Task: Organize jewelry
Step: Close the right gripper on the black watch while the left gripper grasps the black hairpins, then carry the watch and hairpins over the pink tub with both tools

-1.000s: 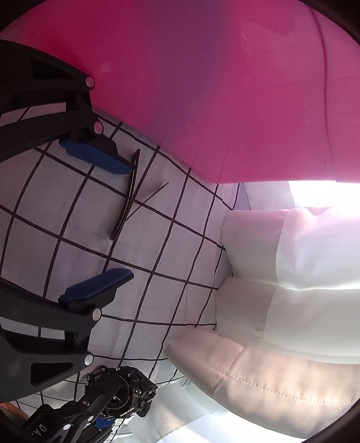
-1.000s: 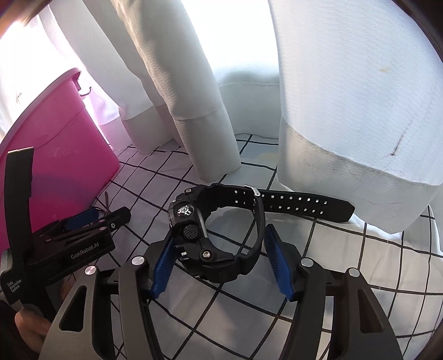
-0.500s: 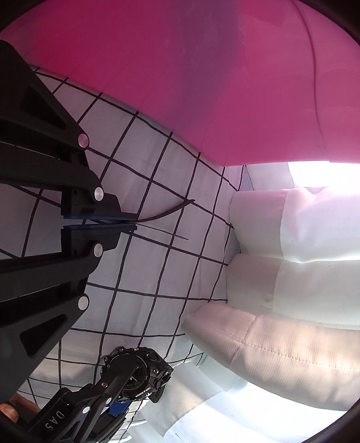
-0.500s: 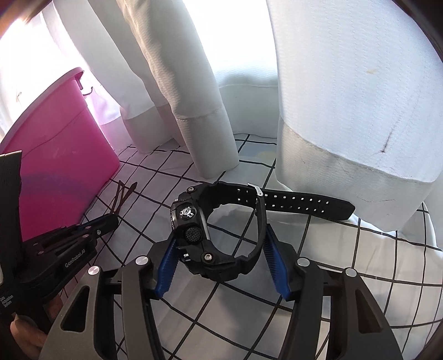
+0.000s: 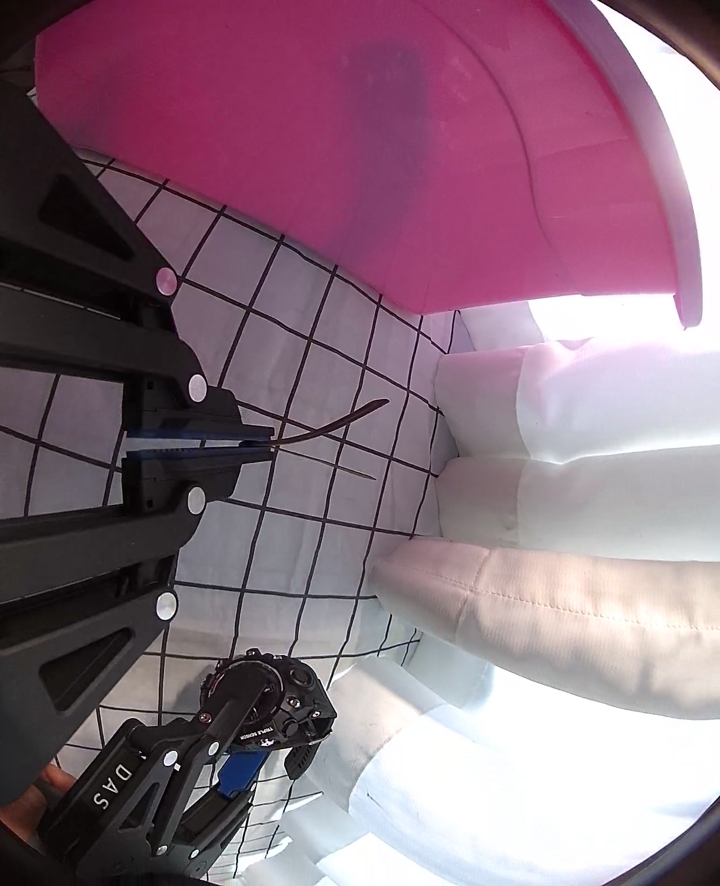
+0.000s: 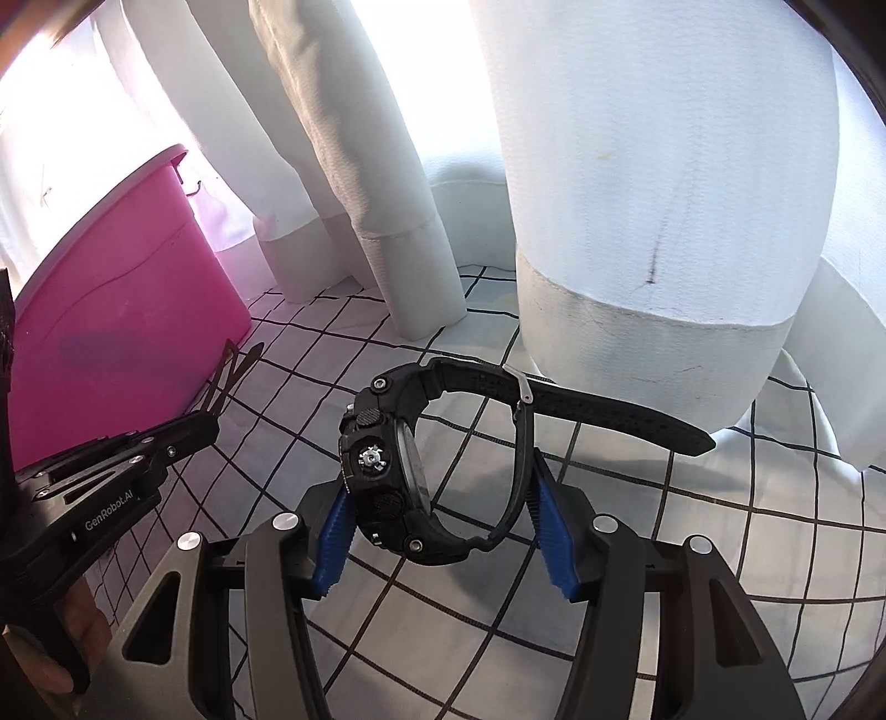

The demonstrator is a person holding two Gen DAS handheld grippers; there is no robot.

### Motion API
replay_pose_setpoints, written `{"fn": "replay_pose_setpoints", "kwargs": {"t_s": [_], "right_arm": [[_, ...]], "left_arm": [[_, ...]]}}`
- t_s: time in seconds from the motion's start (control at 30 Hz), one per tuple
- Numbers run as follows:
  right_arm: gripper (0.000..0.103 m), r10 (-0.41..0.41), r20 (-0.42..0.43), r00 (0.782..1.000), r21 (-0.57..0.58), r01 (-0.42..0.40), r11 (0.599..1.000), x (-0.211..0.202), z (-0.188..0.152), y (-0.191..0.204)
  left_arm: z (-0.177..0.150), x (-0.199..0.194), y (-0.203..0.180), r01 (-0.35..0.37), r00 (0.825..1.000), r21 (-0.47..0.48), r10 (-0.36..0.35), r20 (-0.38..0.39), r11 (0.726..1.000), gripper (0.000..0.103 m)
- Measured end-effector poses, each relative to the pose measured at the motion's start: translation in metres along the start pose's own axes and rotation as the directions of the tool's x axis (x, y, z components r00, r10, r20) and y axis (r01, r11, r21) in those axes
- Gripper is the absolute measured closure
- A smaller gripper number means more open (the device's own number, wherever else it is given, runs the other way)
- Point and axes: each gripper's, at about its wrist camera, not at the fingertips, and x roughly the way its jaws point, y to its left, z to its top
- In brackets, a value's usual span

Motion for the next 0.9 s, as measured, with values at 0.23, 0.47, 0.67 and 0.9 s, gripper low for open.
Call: {"fn": "replay_pose_setpoints", "kwargs": {"t_s": [0.23, 0.47, 0.67, 0.9], "right_arm": [[0.048, 0.006, 0.043, 0.999, -0.026, -0.005, 1.0, -0.036, 0.006, 0.013], [0.048, 0.024, 0.085, 0.996, -0.075, -0.018, 0.997, -0.077, 0.017, 0.038], [0.048, 0.065, 0.135, 0.989, -0.145, -0.045, 0.988, -0.113, 0.033, 0.073], [0.048, 0.144, 0.189, 0.971, -0.238, -0.097, 0.966, -0.139, 0.062, 0.128]], "left_arm": [[0.011, -0.027, 0.005, 0.0, 1.0, -0.012, 0.0, 0.029, 1.0, 0.1], [0.016, -0.063, 0.015, -0.018, 0.998, -0.019, 0.019, 0.053, 1.0, 0.1], [0.031, -0.114, 0.034, -0.035, 0.992, -0.04, 0.039, 0.116, 0.999, 0.1], [0.054, -0.169, 0.076, -0.086, 0.978, -0.096, 0.103, 0.183, 0.992, 0.1]]}}
